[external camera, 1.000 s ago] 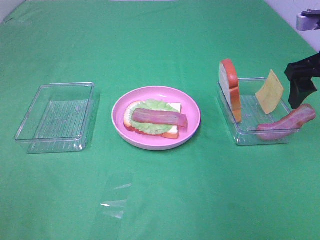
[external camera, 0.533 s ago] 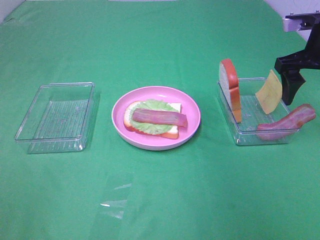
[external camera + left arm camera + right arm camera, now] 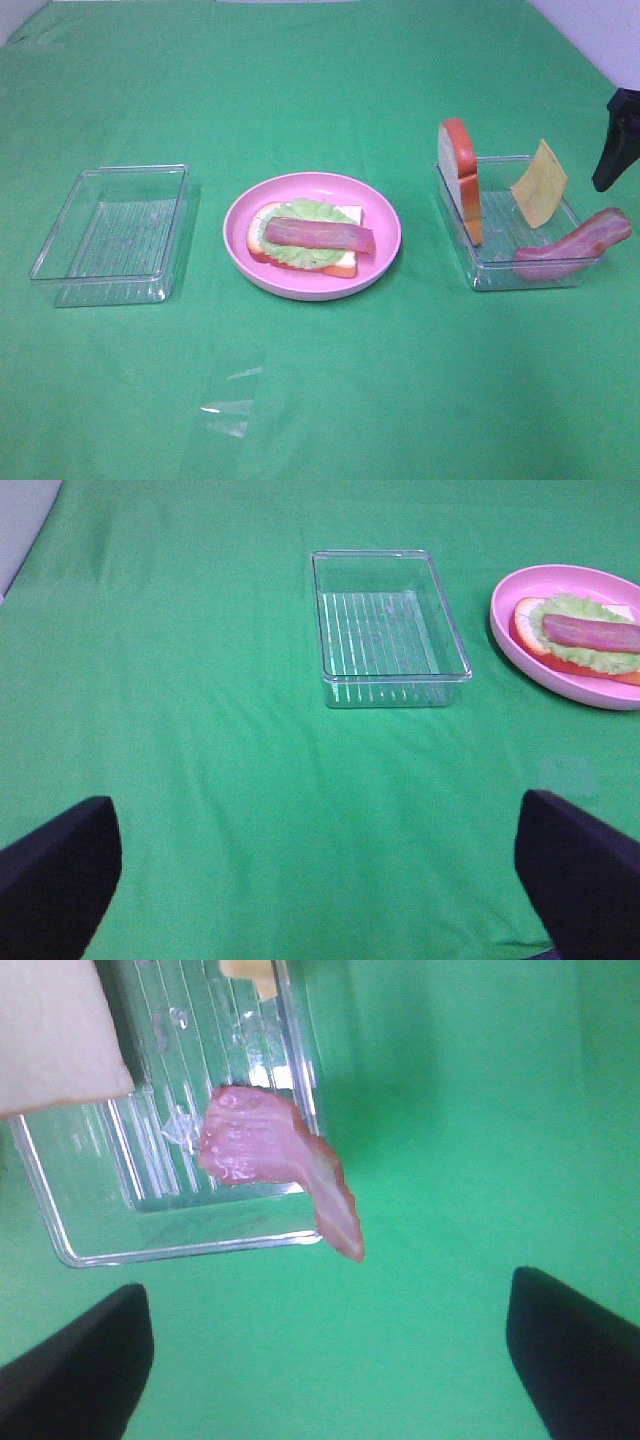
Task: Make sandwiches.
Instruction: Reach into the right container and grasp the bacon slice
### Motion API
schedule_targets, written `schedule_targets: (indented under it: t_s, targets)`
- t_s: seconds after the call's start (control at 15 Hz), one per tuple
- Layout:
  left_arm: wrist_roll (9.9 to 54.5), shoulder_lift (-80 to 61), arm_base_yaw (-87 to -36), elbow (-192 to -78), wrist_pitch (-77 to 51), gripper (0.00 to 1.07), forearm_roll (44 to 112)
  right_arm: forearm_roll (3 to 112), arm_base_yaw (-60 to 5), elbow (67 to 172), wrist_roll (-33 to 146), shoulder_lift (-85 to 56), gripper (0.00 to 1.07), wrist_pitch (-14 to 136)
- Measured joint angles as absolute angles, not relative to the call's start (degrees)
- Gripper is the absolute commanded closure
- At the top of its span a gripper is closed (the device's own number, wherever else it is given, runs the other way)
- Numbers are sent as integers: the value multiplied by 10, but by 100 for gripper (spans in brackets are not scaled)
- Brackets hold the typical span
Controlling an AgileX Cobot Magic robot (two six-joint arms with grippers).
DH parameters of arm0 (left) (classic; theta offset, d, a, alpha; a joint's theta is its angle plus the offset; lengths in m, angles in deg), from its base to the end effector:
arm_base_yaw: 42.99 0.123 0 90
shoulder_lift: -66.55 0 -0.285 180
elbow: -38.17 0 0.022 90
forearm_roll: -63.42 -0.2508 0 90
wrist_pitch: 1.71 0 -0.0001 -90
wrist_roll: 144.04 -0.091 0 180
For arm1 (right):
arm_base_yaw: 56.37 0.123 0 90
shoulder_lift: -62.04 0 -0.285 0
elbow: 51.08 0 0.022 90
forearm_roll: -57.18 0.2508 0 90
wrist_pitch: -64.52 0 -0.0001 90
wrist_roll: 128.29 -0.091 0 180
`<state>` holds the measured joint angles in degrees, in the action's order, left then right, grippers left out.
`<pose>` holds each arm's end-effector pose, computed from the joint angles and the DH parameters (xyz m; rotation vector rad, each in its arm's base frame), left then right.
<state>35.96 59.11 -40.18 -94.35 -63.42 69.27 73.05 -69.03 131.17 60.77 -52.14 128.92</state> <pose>-0.0085 -0.0086 0.2815 -0.0426 2.0321 -0.0910 0.3606 -0.0580 0.2218 0.2632 2.9988 0.3586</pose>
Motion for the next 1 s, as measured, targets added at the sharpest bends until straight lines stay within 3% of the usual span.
schedule_targets:
  t_s: [0.67, 1.0]
  targets:
    - [360, 591, -402, -944, -634, 6, 693, 839, -714, 1312, 683, -631, 18, 1281]
    - [360, 591, -402, -944, -634, 6, 693, 840, -714, 1312, 688, -637, 42, 1278]
